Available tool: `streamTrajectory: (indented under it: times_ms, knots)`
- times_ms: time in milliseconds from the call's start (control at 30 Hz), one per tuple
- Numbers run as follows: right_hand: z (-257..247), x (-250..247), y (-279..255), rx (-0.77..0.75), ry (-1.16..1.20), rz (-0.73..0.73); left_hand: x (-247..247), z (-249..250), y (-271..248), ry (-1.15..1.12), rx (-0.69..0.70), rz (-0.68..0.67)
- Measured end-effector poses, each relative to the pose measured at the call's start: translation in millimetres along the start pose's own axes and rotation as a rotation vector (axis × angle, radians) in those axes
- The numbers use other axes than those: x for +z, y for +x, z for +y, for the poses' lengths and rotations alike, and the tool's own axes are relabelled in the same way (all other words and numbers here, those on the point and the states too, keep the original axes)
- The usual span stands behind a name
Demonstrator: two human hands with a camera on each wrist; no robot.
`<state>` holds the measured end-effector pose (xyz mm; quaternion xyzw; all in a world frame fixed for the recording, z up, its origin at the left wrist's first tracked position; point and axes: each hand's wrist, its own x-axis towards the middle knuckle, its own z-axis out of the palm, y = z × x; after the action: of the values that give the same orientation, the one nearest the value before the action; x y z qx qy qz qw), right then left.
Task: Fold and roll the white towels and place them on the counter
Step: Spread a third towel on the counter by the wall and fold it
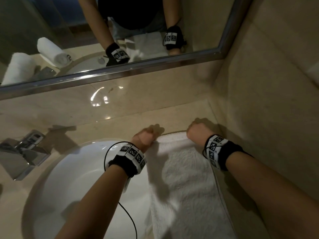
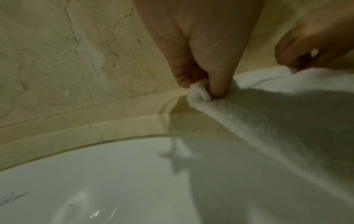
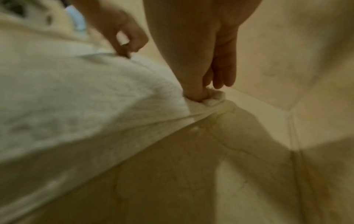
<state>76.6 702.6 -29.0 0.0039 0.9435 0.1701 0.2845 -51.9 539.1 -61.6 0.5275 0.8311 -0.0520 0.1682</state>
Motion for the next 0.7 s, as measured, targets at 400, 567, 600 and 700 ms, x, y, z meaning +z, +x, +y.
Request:
streamTrajectory:
  times_ms: [400,567,600,700]
  knots:
    - [-22,-3,-16,-0.007,0.018,-0.080,28,10,-33,0.040,0.132,0.188]
    - [-28,-7,-22,0.008,0.048,-0.102,29,8,-36,-0.108,0.051,0.089]
    - [-24,-6,-23,0.050,0.109,-0.103,18,14,-36,-0.119,0.020,0.074]
    - [-11,-6,-24,0.218,0.294,-0.041,-10,27,-36,-0.079,-0.065,-0.003]
